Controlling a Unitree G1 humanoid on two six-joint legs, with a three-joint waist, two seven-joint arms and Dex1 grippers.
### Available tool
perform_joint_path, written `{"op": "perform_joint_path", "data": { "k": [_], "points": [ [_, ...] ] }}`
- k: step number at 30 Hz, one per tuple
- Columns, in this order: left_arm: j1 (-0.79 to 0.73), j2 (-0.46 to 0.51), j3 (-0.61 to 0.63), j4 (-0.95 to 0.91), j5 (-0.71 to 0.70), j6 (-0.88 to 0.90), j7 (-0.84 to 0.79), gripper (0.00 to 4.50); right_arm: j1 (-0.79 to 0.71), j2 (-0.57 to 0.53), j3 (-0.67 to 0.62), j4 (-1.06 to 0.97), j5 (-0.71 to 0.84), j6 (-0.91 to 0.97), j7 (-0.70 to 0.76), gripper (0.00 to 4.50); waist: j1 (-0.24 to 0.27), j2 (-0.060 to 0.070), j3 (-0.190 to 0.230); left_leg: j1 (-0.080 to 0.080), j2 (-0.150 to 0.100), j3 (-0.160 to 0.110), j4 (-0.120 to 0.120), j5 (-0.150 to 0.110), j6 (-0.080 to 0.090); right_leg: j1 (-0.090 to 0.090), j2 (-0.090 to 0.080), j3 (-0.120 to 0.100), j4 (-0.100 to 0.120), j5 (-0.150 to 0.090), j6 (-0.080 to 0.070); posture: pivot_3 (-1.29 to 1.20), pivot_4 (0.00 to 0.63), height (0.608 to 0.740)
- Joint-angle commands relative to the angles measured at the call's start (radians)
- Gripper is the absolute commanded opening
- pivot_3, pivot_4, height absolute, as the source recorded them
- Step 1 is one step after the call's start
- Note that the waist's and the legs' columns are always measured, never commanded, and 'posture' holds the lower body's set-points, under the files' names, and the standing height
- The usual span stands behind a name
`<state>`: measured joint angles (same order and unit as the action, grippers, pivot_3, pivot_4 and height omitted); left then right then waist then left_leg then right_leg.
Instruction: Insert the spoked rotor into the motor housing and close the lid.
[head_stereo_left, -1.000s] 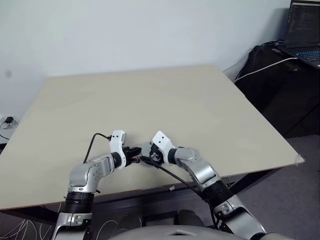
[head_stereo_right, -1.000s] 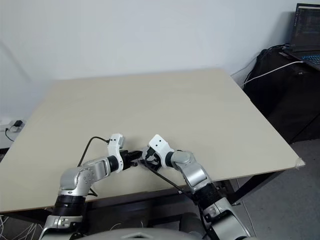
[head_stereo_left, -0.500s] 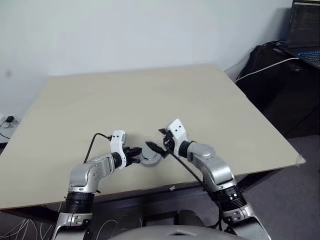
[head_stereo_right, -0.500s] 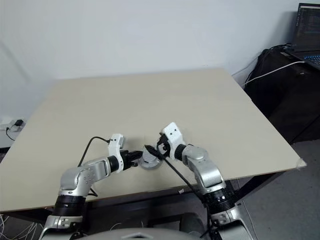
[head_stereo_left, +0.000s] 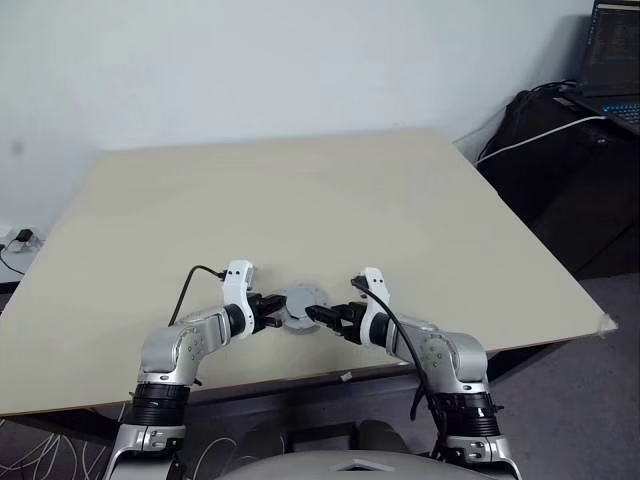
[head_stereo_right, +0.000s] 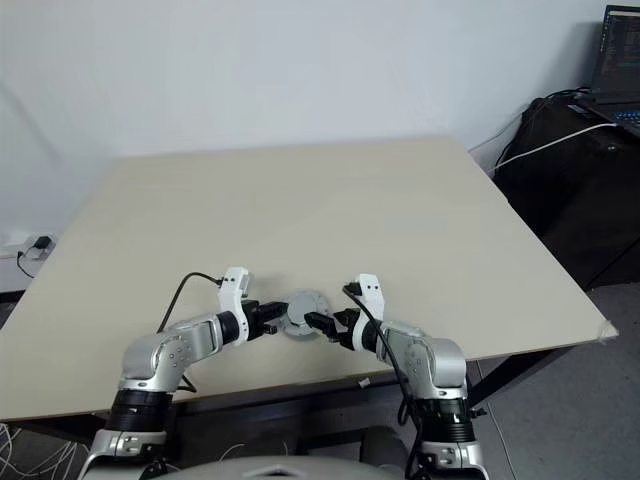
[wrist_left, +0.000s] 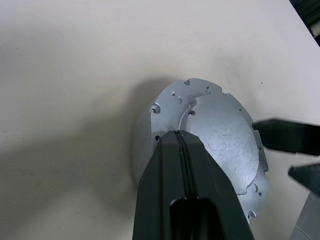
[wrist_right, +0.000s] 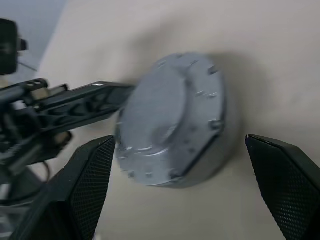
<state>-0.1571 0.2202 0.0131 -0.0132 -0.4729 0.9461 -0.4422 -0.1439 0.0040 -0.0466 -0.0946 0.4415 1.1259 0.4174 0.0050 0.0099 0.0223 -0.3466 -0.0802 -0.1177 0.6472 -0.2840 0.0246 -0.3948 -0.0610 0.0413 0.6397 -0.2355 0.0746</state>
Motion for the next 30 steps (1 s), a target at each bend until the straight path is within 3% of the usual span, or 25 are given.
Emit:
{"op": "perform_joint_path", "data": {
  "k": [1,11,20,25,30],
  "points": [
    [0.021,-0.004,-0.048,0.004,0.001,0.023,-0.020,0.00,-0.041,0.015,-0.031,0.012,0.034,0.008,-0.024,4.47,0.000,0.000,0.000,0.000,0.000,0.000,0.000,0.000,0.000,0.000,0.000,0.000,0.000,0.000,0.000,0.00,0.000,0.740],
    [0.021,-0.004,-0.047,-0.001,0.000,0.018,-0.024,0.00,-0.084,0.080,-0.088,0.114,0.074,0.001,-0.078,4.47,-0.001,0.001,-0.001,0.000,0.000,0.000,0.000,-0.001,0.001,0.000,0.000,0.000,0.000,0.002,-0.004,0.00,0.000,0.740],
    [0.017,-0.001,-0.049,0.001,0.002,0.017,-0.028,0.00,-0.094,0.113,-0.112,0.131,0.194,0.100,-0.027,4.47,-0.006,0.001,-0.001,0.000,0.000,0.000,0.000,-0.001,0.001,0.000,0.000,0.000,0.000,0.002,-0.004,0.00,0.000,0.740],
    [0.016,0.000,-0.049,0.001,0.003,0.017,-0.029,0.00,-0.113,0.130,-0.187,0.185,0.289,0.182,0.018,4.47,-0.018,0.001,0.000,0.000,0.000,0.000,0.000,-0.001,0.001,-0.001,0.001,0.000,0.000,0.002,-0.004,0.00,0.000,0.740],
    [0.021,0.002,-0.046,-0.003,0.002,0.016,-0.030,0.00,-0.125,0.172,-0.241,0.216,0.309,0.191,-0.034,4.47,-0.020,0.002,0.000,0.000,0.000,0.000,0.000,-0.001,0.000,-0.001,0.001,0.000,0.001,0.002,-0.004,0.00,0.000,0.740]
  ]
}}
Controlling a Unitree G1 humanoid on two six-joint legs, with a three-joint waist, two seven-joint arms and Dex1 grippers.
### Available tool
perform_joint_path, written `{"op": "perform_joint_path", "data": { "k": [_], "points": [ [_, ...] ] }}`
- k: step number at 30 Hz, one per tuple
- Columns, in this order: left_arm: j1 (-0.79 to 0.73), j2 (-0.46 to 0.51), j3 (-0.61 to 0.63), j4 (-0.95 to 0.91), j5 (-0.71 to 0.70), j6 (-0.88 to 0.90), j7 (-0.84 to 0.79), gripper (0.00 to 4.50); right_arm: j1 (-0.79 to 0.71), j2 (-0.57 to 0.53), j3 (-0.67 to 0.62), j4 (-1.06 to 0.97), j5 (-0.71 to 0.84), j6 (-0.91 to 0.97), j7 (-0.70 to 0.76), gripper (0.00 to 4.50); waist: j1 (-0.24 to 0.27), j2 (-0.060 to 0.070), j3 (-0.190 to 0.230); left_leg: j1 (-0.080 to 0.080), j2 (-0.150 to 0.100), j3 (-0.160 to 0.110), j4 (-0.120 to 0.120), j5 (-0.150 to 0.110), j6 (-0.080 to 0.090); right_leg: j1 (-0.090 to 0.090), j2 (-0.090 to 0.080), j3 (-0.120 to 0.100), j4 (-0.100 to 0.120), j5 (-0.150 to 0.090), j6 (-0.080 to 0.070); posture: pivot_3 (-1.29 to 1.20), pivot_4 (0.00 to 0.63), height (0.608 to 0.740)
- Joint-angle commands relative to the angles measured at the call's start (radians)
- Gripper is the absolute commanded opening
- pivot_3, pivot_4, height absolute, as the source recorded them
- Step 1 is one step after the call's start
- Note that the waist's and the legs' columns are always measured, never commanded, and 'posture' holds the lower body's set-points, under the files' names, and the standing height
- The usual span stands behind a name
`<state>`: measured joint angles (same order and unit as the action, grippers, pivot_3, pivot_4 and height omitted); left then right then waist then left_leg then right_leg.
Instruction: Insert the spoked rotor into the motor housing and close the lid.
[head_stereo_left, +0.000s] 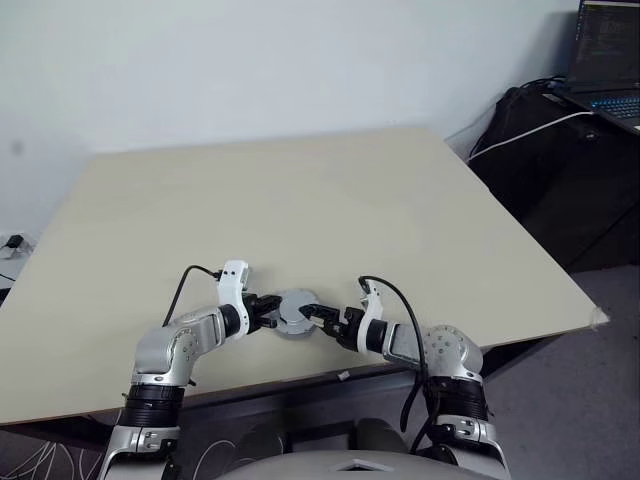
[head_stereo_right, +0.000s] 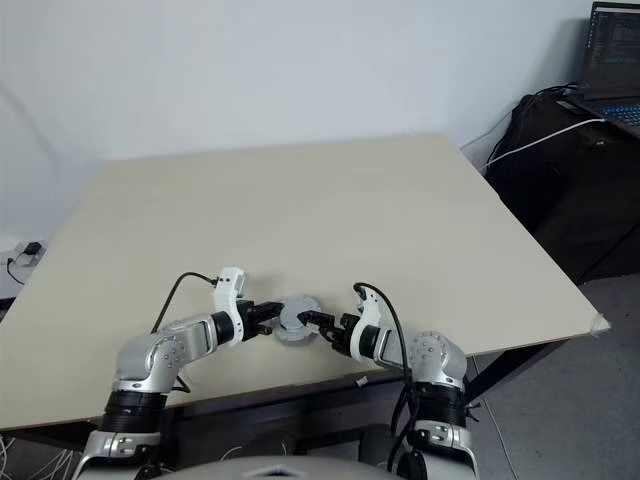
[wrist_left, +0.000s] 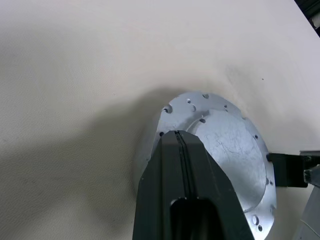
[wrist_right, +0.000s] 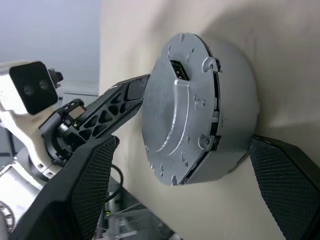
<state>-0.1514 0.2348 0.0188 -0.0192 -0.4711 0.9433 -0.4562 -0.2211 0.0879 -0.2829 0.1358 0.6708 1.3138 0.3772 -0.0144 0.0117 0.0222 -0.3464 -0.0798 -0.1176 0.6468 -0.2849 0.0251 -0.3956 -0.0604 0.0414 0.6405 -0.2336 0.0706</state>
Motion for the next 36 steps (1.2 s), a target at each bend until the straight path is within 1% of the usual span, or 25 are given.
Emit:
{"op": "perform_joint_path", "data": {
  "k": [1,7,8,11,14,20,22,25,28,34,35,36],
  "points": [
    [0.018,-0.012,-0.051,0.001,0.000,0.018,-0.016,0.00,-0.049,0.095,-0.006,-0.009,0.068,-0.004,-0.017,4.47,0.000,0.000,0.000,0.000,0.000,0.000,0.000,0.000,0.000,0.000,0.000,0.000,0.000,0.000,0.000,0.00,0.000,0.740],
    [0.022,-0.010,-0.052,0.000,0.001,0.018,-0.017,0.00,-0.062,0.154,-0.054,0.016,0.034,-0.048,-0.183,4.47,0.002,0.001,0.000,0.000,0.000,0.000,0.000,0.000,0.000,0.000,0.000,0.000,0.000,0.000,0.000,0.00,0.000,0.740],
    [0.022,-0.010,-0.053,0.000,0.001,0.017,-0.018,0.00,-0.067,0.169,-0.069,0.020,0.025,-0.063,-0.231,4.47,0.003,0.001,0.000,0.000,0.000,0.000,0.000,0.000,0.000,0.000,0.000,0.000,0.000,0.000,0.000,0.00,0.000,0.740],
    [0.020,-0.009,-0.055,0.003,0.002,0.014,-0.020,0.00,-0.080,0.198,-0.100,0.017,0.042,-0.056,-0.301,4.47,0.005,0.002,0.000,0.000,0.000,0.000,0.000,0.000,0.000,0.000,-0.001,0.000,0.000,0.000,0.000,0.00,0.000,0.740],
    [0.016,-0.010,-0.057,0.009,0.003,0.010,-0.020,0.00,-0.082,0.190,-0.083,0.007,0.076,0.001,-0.300,4.47,0.004,0.003,-0.001,0.000,-0.001,-0.001,0.000,0.000,0.000,0.000,-0.001,0.000,0.000,0.000,0.000,0.00,0.000,0.740],
    [0.014,-0.012,-0.057,0.013,0.005,0.002,-0.021,0.00,-0.077,0.167,-0.062,-0.011,0.153,0.116,-0.217,4.47,-0.004,0.003,0.000,0.000,0.000,0.000,0.000,0.000,0.000,-0.001,0.000,0.000,0.000,0.000,0.000,0.00,0.000,0.740],
    [0.015,-0.013,-0.056,0.012,0.006,0.001,-0.021,0.00,-0.077,0.167,-0.067,-0.014,0.156,0.131,-0.205,4.47,-0.007,0.004,0.000,-0.001,0.000,0.000,0.000,0.000,0.000,-0.001,0.000,0.000,0.000,0.000,0.000,0.00,0.000,0.740],
    [0.022,-0.015,-0.053,0.003,0.010,0.002,-0.024,0.00,-0.076,0.176,-0.089,-0.015,0.140,0.115,-0.225,4.47,-0.007,0.004,0.000,-0.001,0.000,0.000,0.000,0.000,0.000,-0.001,0.000,0.000,0.000,0.000,0.000,0.00,0.000,0.740],
    [0.024,-0.016,-0.051,0.003,0.012,0.002,-0.025,0.00,-0.076,0.182,-0.101,-0.017,0.140,0.103,-0.240,3.91,-0.006,0.004,0.000,-0.001,0.000,0.000,0.000,0.000,0.000,-0.001,0.000,0.000,0.000,0.000,0.000,0.00,0.000,0.740],
    [0.022,-0.017,-0.050,0.005,0.019,0.002,-0.030,0.00,-0.072,0.183,-0.102,-0.023,0.140,0.103,-0.246,2.07,-0.005,0.004,0.001,-0.002,0.000,0.000,0.000,0.000,0.000,-0.001,0.000,0.000,0.000,0.000,0.000,0.00,0.000,0.740],
    [0.022,-0.017,-0.050,0.004,0.019,0.002,-0.030,0.00,-0.072,0.184,-0.103,-0.023,0.140,0.103,-0.248,1.81,-0.005,0.005,0.001,-0.002,-0.001,0.000,0.000,0.000,0.000,-0.001,0.000,0.000,0.000,0.000,0.000,0.00,0.000,0.740],
    [0.022,-0.018,-0.049,0.004,0.020,0.002,-0.031,0.00,-0.071,0.185,-0.103,-0.025,0.141,0.103,-0.250,1.72,-0.005,0.005,0.001,-0.002,-0.001,0.000,0.000,0.000,0.000,-0.001,0.000,0.000,0.000,0.000,0.000,0.00,0.000,0.740]
  ]
}}
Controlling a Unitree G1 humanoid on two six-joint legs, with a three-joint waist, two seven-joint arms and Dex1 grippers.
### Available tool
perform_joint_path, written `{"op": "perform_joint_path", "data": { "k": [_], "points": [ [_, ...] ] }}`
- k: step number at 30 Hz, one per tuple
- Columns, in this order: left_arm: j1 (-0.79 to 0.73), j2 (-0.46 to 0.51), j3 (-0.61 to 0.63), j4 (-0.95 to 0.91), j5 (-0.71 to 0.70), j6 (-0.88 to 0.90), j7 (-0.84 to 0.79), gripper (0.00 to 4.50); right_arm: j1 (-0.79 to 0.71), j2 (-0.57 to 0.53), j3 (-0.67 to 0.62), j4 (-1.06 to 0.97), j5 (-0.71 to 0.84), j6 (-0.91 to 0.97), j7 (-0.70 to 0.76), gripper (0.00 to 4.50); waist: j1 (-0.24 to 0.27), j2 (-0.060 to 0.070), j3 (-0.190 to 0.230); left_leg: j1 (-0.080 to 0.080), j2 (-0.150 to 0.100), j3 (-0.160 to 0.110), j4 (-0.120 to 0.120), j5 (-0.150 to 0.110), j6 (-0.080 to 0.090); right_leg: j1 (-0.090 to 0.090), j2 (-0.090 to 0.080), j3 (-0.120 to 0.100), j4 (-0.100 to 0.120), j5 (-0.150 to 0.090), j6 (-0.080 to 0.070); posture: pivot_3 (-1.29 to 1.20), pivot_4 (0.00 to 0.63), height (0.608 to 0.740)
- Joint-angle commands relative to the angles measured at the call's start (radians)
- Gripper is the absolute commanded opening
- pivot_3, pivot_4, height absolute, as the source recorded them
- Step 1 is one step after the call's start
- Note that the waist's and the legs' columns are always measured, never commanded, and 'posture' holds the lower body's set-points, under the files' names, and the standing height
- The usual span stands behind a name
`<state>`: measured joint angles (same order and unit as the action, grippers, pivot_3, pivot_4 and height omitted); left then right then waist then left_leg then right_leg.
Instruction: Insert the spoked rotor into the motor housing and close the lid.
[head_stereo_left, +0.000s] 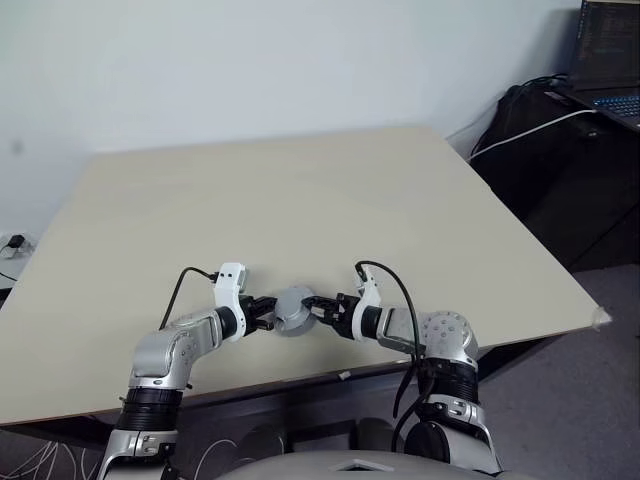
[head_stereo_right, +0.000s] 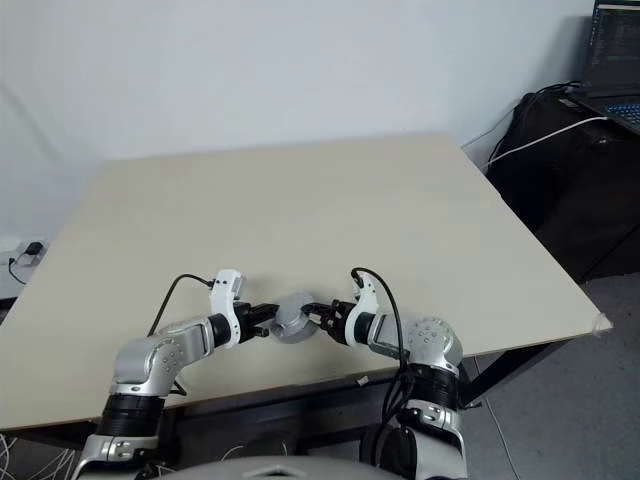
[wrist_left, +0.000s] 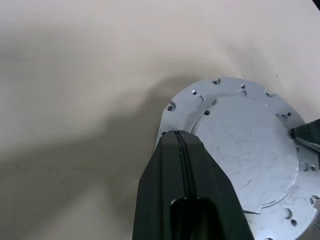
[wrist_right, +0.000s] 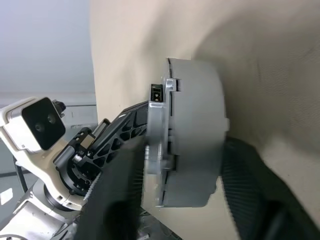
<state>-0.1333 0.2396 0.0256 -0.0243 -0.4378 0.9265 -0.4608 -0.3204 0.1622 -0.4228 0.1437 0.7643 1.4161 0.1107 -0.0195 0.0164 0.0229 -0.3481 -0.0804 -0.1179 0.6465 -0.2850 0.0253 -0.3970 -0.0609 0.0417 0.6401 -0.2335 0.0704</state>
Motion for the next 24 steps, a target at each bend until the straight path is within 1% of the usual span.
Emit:
{"op": "perform_joint_path", "data": {
  "k": [1,2,3,9,18,24],
  "points": [
    [0.004,-0.023,-0.055,0.008,-0.013,0.019,-0.027,0.00,0.029,0.111,0.037,-0.034,0.048,0.001,0.015,1.48,0.000,0.000,0.000,0.000,0.000,0.000,0.000,0.000,0.000,0.000,0.000,0.000,0.000,0.000,0.000,0.00,0.000,0.740],
    [0.004,-0.024,-0.055,0.008,-0.012,0.018,-0.027,0.00,0.030,0.111,0.036,-0.037,0.049,0.003,0.014,1.26,0.000,0.001,0.001,0.000,0.000,0.000,0.000,0.000,0.000,0.000,0.000,0.000,0.000,0.000,0.000,0.00,0.000,0.740],
    [0.004,-0.024,-0.054,0.008,-0.012,0.019,-0.028,0.00,0.031,0.112,0.036,-0.039,0.049,0.005,0.012,1.20,0.000,0.001,0.001,0.000,0.000,0.000,0.000,0.000,0.000,0.000,0.000,0.000,0.000,0.000,0.000,0.00,0.000,0.740],
    [0.004,-0.026,-0.051,0.008,-0.013,0.020,-0.028,0.00,0.036,0.100,0.050,-0.046,0.046,0.045,0.014,1.20,0.000,0.001,0.001,0.000,0.000,0.000,0.000,0.000,0.000,0.000,0.000,0.000,0.000,0.000,0.001,0.00,0.000,0.740],
    [0.006,-0.028,-0.049,0.006,-0.011,0.020,-0.030,0.00,0.040,0.067,0.100,-0.050,0.040,0.122,0.061,1.20,-0.001,0.001,0.001,0.000,0.000,0.000,0.000,0.000,0.000,0.000,0.000,0.000,0.000,0.000,0.001,0.00,0.000,0.740],
    [0.009,-0.027,-0.050,0.003,-0.011,0.021,-0.032,0.00,0.040,0.062,0.113,-0.049,0.034,0.151,0.094,1.20,-0.006,0.001,0.001,0.001,0.001,0.000,0.000,0.001,-0.001,0.000,0.000,0.000,0.001,-0.003,0.005,0.00,0.000,0.740]
  ]
}}
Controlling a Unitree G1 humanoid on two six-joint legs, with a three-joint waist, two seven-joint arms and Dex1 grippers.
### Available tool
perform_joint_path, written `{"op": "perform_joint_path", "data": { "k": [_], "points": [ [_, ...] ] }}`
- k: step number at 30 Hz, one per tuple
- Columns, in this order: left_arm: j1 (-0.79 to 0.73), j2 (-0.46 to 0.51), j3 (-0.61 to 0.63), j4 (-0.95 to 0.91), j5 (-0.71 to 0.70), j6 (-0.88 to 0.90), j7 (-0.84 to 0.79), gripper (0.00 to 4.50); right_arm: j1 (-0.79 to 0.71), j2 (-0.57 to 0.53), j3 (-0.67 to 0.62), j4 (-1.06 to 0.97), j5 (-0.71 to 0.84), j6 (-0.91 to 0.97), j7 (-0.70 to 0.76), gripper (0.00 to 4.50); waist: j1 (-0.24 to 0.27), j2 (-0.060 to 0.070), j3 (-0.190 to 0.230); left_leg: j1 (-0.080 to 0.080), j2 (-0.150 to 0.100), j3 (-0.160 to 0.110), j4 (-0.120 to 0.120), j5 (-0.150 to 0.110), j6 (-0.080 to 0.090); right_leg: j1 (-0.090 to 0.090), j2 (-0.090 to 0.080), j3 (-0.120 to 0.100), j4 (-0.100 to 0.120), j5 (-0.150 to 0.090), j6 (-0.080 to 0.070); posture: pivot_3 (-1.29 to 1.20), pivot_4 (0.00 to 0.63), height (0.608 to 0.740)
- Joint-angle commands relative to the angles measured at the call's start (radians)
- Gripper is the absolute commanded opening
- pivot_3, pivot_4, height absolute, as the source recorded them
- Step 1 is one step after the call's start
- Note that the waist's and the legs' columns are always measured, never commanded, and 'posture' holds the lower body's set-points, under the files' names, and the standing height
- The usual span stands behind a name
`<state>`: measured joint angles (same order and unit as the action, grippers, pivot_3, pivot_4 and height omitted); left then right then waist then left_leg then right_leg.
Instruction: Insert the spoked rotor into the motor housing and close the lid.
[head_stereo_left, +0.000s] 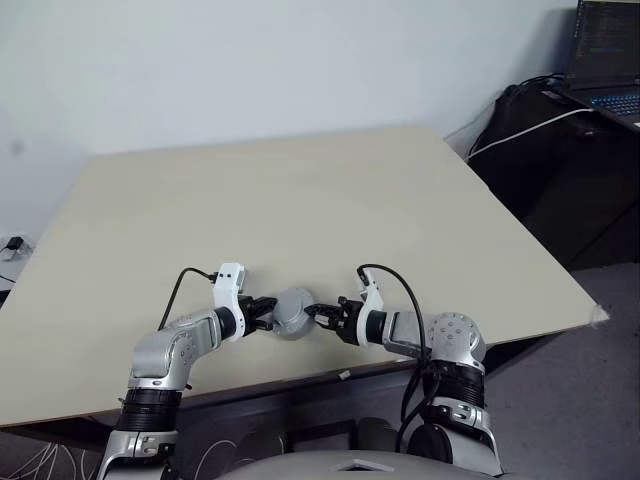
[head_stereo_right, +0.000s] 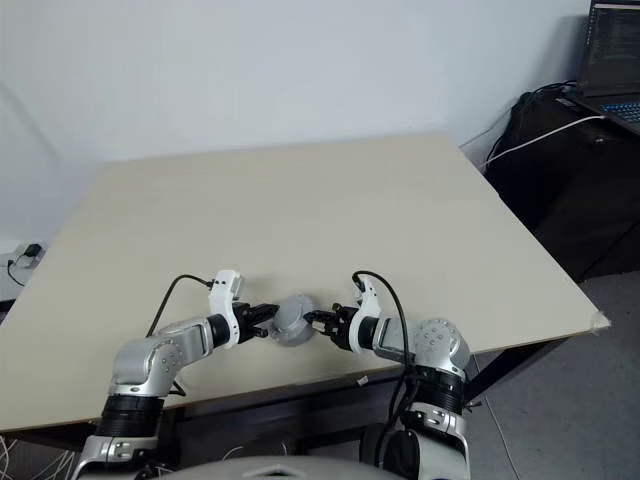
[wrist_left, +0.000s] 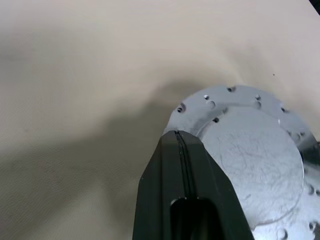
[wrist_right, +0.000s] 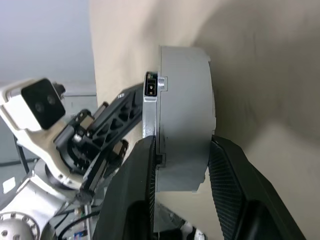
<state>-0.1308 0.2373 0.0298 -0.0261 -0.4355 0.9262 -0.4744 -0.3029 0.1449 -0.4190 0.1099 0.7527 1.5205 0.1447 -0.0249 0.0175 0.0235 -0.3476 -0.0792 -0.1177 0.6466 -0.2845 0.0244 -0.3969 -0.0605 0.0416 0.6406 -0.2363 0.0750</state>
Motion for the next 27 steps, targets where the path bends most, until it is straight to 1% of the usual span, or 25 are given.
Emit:
{"op": "perform_joint_path", "data": {
  "k": [1,6,9,13,16,20,24,27],
  "points": [
    [0.006,-0.025,-0.055,0.004,-0.013,0.022,-0.018,0.00,0.022,0.080,0.109,-0.015,0.041,0.048,0.060,1.20,-0.001,0.000,0.000,0.000,0.000,0.000,0.000,0.000,0.000,0.000,0.000,0.000,0.000,0.000,0.000,0.00,0.000,0.740],
    [0.006,-0.026,-0.052,-0.001,-0.013,0.018,-0.017,0.00,0.022,0.089,0.099,-0.011,0.026,0.033,0.055,1.20,-0.003,0.000,0.000,0.000,0.001,0.000,0.000,0.000,-0.001,0.000,0.000,0.000,0.000,0.000,0.001,0.00,0.000,0.740],
    [0.017,-0.045,-0.025,-0.043,-0.027,-0.015,-0.006,0.00,0.024,0.093,0.083,-0.016,0.019,0.020,0.051,1.20,-0.003,0.000,0.000,0.000,0.001,0.000,0.000,0.000,-0.001,0.000,0.000,0.000,0.000,0.000,0.001,0.00,0.000,0.740],
    [0.042,-0.095,0.054,-0.136,-0.081,-0.071,0.008,0.00,0.028,0.095,0.058,-0.018,0.015,0.001,0.047,1.20,-0.002,-0.002,0.002,-0.002,0.001,0.000,0.000,0.000,-0.001,-0.002,-0.001,0.000,0.000,0.000,0.000,0.00,0.000,0.740],
    [0.074,-0.121,0.087,-0.215,-0.123,-0.094,0.011,0.00,0.030,0.094,0.046,-0.018,0.017,-0.008,0.047,1.20,-0.003,-0.002,0.002,-0.005,0.001,0.000,0.000,0.000,-0.001,-0.005,-0.002,0.000,0.000,0.003,-0.004,0.00,0.000,0.740],
    [0.129,-0.139,0.117,-0.309,-0.188,-0.109,0.020,0.00,0.031,0.090,0.042,-0.017,0.019,-0.013,0.047,1.20,-0.009,-0.002,0.002,-0.015,0.002,0.001,0.000,0.002,-0.003,-0.013,-0.001,0.002,0.002,0.005,-0.008,0.00,0.000,0.740],
    [0.181,-0.156,0.151,-0.375,-0.251,-0.122,0.039,0.00,0.031,0.095,0.028,-0.014,0.026,-0.032,0.046,1.20,-0.007,-0.002,0.002,-0.015,0.002,0.001,0.000,0.002,-0.003,-0.013,-0.001,0.002,0.002,0.005,-0.008,0.00,0.000,0.740],
    [0.231,-0.197,0.188,-0.414,-0.327,-0.129,0.067,0.00,0.026,0.105,0.000,-0.011,0.039,-0.058,0.045,1.20,-0.006,-0.002,0.002,-0.015,0.002,0.001,0.001,0.002,-0.003,-0.013,0.000,0.001,0.001,0.005,-0.008,0.00,0.000,0.740]
  ]
}}
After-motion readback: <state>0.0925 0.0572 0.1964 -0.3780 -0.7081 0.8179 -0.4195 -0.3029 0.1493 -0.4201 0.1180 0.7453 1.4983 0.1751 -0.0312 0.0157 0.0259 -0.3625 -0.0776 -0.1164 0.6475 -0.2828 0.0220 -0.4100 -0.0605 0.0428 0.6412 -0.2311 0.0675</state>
